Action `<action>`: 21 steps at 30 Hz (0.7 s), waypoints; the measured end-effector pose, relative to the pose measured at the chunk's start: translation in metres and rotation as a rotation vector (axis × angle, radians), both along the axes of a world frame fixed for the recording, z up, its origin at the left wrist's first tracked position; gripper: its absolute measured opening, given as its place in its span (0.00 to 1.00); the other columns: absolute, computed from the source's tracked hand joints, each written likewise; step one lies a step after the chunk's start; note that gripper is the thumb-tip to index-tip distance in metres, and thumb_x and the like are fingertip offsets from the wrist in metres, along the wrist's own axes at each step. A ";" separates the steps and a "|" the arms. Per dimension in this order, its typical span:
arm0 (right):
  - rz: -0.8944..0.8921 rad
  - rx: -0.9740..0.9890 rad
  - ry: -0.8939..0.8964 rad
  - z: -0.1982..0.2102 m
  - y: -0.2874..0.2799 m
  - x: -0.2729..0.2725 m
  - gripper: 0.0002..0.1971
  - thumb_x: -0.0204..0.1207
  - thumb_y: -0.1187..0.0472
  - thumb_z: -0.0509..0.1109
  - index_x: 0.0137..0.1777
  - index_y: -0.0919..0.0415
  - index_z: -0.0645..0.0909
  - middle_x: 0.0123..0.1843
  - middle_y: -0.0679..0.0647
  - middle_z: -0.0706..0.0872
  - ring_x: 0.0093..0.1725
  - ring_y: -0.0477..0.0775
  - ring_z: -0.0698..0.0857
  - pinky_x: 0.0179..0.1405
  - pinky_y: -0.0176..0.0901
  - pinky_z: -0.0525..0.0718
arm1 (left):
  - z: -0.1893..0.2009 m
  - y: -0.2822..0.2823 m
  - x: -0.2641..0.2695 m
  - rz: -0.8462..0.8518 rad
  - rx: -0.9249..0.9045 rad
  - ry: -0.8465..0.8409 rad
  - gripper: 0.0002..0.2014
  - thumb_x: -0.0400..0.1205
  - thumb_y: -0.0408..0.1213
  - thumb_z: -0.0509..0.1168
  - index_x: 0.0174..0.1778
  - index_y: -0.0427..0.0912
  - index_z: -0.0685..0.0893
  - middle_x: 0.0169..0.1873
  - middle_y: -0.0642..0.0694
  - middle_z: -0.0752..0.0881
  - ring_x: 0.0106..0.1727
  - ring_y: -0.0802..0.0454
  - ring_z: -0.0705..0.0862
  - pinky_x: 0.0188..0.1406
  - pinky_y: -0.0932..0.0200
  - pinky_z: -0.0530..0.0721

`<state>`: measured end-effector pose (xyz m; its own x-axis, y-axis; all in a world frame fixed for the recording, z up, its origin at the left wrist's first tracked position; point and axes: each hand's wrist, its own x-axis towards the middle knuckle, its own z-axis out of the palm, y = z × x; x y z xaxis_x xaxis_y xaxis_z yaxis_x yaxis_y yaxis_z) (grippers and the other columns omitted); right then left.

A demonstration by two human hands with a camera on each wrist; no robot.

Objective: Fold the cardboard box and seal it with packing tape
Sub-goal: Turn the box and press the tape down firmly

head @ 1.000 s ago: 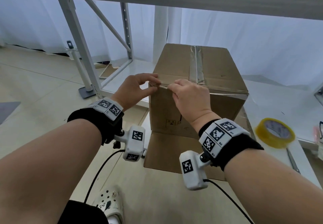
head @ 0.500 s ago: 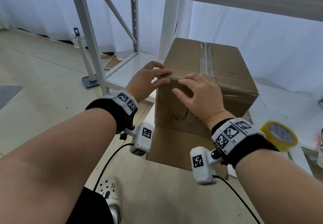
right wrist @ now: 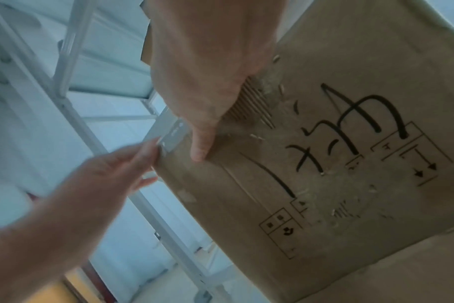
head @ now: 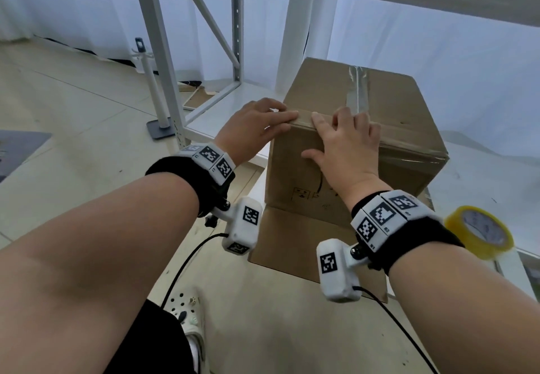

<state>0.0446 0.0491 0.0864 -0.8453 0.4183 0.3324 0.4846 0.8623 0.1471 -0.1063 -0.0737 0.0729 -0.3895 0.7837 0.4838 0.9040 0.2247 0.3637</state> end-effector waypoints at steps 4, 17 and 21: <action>0.096 -0.095 0.164 0.014 0.011 0.014 0.26 0.82 0.37 0.52 0.70 0.49 0.78 0.62 0.54 0.80 0.63 0.57 0.74 0.63 0.54 0.64 | -0.004 -0.001 0.001 0.011 -0.028 0.088 0.18 0.84 0.43 0.59 0.71 0.49 0.79 0.67 0.41 0.79 0.66 0.40 0.76 0.66 0.43 0.74; -0.130 -0.059 0.056 -0.002 0.035 0.036 0.31 0.78 0.37 0.61 0.80 0.42 0.63 0.75 0.52 0.71 0.75 0.60 0.65 0.71 0.61 0.58 | 0.019 0.049 0.053 0.148 -0.284 0.177 0.23 0.86 0.59 0.44 0.76 0.63 0.69 0.67 0.48 0.72 0.70 0.45 0.66 0.68 0.46 0.61; -0.060 -0.074 0.055 0.004 0.040 0.045 0.30 0.79 0.36 0.59 0.80 0.42 0.64 0.76 0.51 0.72 0.75 0.58 0.67 0.71 0.60 0.57 | 0.007 0.056 0.052 0.241 -0.246 0.221 0.25 0.83 0.63 0.46 0.75 0.66 0.68 0.64 0.47 0.71 0.68 0.43 0.65 0.66 0.45 0.60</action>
<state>0.0896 0.0886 0.0904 -0.7993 0.4930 0.3436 0.5414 0.8389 0.0557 -0.0544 -0.0172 0.0798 -0.4836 0.7857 0.3858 0.8653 0.4955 0.0756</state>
